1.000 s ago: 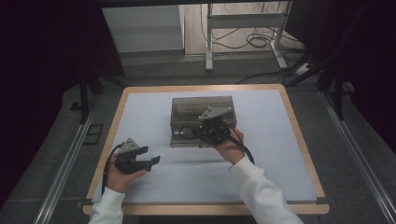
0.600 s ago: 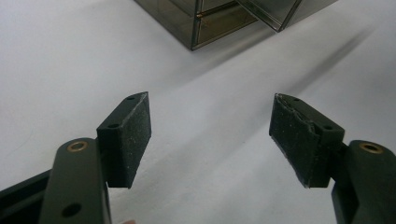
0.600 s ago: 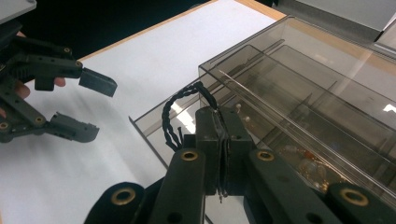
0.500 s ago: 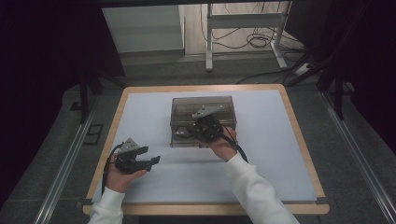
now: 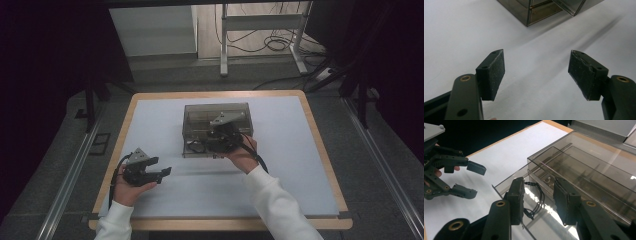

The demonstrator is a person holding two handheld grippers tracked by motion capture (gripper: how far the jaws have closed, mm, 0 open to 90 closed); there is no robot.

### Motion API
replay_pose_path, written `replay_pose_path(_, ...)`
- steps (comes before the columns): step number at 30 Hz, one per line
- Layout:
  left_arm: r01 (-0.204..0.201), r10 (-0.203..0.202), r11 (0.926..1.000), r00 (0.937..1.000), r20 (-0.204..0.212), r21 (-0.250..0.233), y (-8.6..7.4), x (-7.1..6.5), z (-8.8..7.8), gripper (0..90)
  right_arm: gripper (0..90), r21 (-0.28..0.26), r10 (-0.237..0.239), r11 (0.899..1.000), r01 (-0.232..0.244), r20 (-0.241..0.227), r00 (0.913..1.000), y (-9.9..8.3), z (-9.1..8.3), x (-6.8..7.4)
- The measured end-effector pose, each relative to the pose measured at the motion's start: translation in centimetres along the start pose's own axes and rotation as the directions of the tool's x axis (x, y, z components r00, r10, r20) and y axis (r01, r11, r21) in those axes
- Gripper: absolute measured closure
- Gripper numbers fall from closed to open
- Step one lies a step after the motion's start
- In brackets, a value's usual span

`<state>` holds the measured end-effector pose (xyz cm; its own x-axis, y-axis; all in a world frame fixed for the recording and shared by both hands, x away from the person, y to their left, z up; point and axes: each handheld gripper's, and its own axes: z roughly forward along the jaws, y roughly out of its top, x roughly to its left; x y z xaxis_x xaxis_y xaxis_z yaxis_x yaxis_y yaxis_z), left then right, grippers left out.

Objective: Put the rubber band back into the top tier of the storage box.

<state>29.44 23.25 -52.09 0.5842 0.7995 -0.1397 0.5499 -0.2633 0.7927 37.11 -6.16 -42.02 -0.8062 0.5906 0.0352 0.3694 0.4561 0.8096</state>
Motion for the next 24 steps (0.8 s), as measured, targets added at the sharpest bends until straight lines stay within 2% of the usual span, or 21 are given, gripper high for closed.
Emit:
replay_pose_path(16, 0.005, -0.005, 1.0, 1.0, -0.005, -0.006, 0.0, -0.1, 0.1, 29.6, 54.7, -0.029, -0.02, 0.999, 0.02, 0.01, 0.9997, -2.3, -4.3, 0.1)
replay_pose_path(24, 0.006, -0.006, 1.0, 1.0, -0.004, -0.003, 0.0, -0.1, 0.1, 29.6, 52.0, -0.041, 0.0, 0.999, 0.001, 0.025, 0.9997, -3.8, -5.9, -0.5)
